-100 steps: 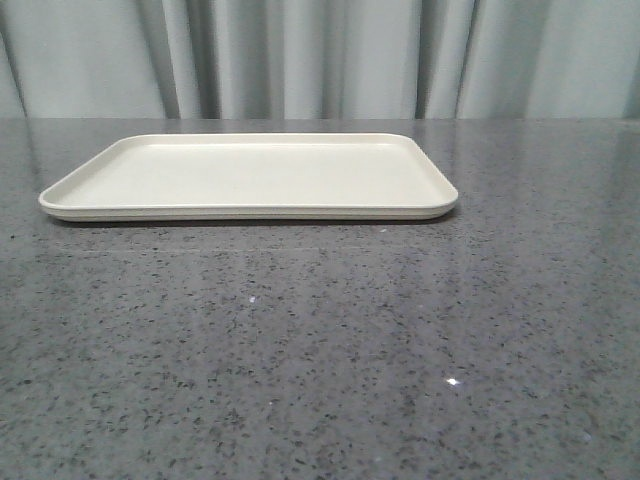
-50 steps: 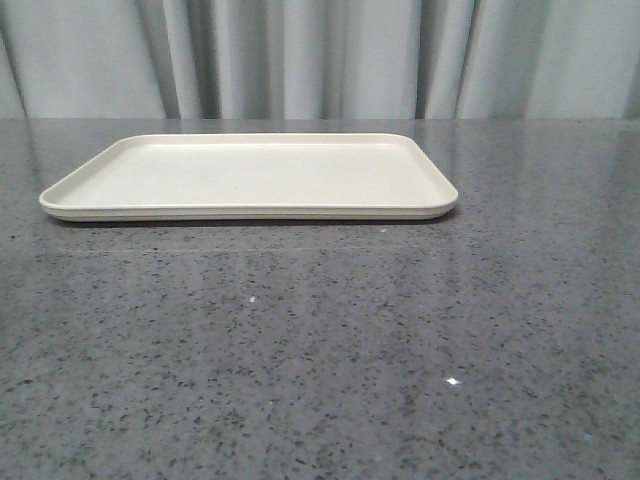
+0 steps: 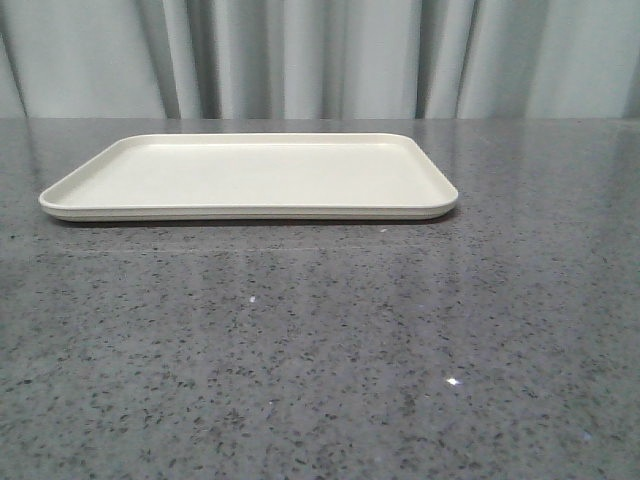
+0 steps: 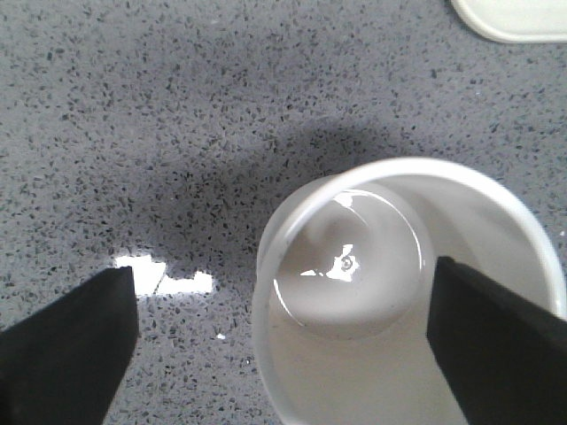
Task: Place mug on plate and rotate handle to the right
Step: 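Close the left gripper on the mug rim and lift the mug, then carry the mug over the cream tray and lower it onto the tray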
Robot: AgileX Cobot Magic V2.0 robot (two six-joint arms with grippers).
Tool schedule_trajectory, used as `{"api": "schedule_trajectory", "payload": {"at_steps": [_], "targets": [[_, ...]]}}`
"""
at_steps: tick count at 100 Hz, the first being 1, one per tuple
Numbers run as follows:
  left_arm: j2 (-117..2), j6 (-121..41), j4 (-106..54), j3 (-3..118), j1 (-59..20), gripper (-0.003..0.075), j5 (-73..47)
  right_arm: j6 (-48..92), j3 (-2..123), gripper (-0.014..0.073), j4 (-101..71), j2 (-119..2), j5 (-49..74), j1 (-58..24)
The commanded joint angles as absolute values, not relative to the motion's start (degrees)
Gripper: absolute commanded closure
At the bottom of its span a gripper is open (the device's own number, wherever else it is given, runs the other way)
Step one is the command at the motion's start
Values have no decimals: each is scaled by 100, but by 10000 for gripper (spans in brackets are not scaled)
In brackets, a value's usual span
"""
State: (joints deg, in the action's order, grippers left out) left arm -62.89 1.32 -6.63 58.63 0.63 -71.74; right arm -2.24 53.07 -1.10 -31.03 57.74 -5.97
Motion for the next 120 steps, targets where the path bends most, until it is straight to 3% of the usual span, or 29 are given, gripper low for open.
{"api": "schedule_trajectory", "payload": {"at_steps": [1, 20, 30, 37, 63, 98, 120], "targets": [[-6371, 63, -691, 6035, 67, 82, -7238, -190, 5485, 42, -90, -3189, 5360, -598], [-6649, 0, -691, 6035, 67, 85, -7238, -190, 5485, 42, -90, -3189, 5350, -598], [-6697, 0, -691, 6035, 67, 155, -7238, -190, 5485, 42, -90, -3189, 5345, -598], [-6697, 0, -691, 6035, 67, 253, -7238, -190, 5485, 42, -90, -3189, 5344, -598], [-6697, 0, -691, 6035, 67, 740, -7238, -190, 5485, 42, -90, -3189, 5339, -598], [-6697, 0, -1170, 6214, 67, 741, -7238, -190, 5485, 42, -90, -3189, 5320, -598], [-6726, 0, -1430, 7078, 67, 741, -7238, -190, 5485, 42, -90, -3189, 5305, -598]]}}
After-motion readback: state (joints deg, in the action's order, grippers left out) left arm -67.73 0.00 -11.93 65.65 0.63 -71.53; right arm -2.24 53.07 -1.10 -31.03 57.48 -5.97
